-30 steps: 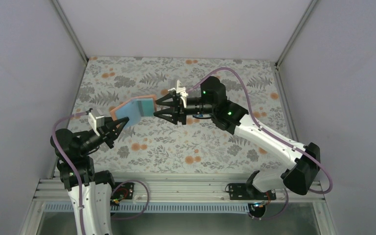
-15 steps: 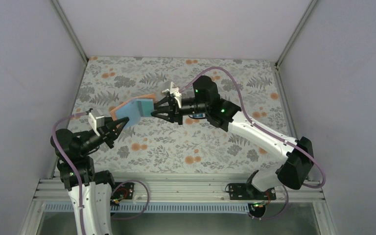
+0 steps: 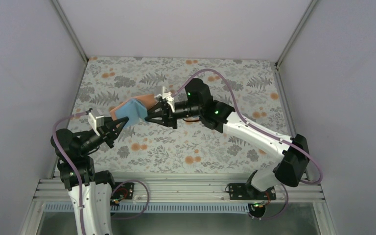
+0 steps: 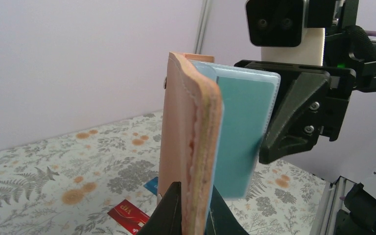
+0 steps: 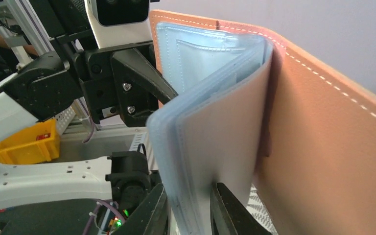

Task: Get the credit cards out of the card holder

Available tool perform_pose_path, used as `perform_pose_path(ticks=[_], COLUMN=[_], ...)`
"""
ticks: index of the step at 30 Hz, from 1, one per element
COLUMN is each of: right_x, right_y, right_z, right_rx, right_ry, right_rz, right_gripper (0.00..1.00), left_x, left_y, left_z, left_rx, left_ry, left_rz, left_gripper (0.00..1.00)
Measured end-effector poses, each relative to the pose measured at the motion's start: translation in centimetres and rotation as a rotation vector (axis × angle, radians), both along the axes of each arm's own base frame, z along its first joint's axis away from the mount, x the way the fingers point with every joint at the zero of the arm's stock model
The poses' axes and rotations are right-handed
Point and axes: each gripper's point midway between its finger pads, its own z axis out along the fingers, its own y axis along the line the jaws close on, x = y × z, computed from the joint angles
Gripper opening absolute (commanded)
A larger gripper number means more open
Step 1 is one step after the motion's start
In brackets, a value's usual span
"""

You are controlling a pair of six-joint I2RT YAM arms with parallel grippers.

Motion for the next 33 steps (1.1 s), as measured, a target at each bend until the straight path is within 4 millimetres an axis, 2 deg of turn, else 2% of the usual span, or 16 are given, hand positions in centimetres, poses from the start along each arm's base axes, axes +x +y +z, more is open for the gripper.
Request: perform_pose_path(ticks=[7,15,18,24,29,31,32,33], right_x=[-0.6,-1.4,-1.4,0.2,1.3,1.5,1.7,1.7], right_y=[0.6,1.8,2.1,2.2,2.2,2.2,2.1,2.1], right_z=[0.0,0.9,1.0,1.0,1.3,1.3,1.3,1.3], right_rx=[-0.005,0.008,0.008,-0.006,-0.007,-0.010,-0.011,-0.013], right_ry=[-0.007,-0.021,-0.026,-0.033,-0.035,-0.030,-0.032,-0.033], right_rz=[-0.008,0.002,-0.006,-0.107,-0.176,-0.193,-0.199,-0.203], right_gripper=[0.44,0.54,0.54,0.35,0.09,0.04,0.04,0.04], left_x=[0.0,-0.1,-0.2,-0.2,-0.3,-0.3,-0.3,-0.3], left_y=[0.0,-0.1,-0.1,-0.1,-0.1,-0.1,-0.1,-0.1], left_z=[-0.1,-0.1,-0.1,-0.1,-0.2,-0.2,-0.2,-0.2], left_rx=[0.001,0.002,0.002,0.002,0.001,0.002,0.002,0.001], left_ry=[0.000,-0.005,-0.007,-0.006,-0.003,-0.003,-0.003,-0.004], left_rz=[0.000,0.000,0.000,-0.001,-0.001,-0.002,-0.001,-0.001], left_gripper=[0.02,0.02,0.02,0.02,0.02,0.03,0.07,0.15])
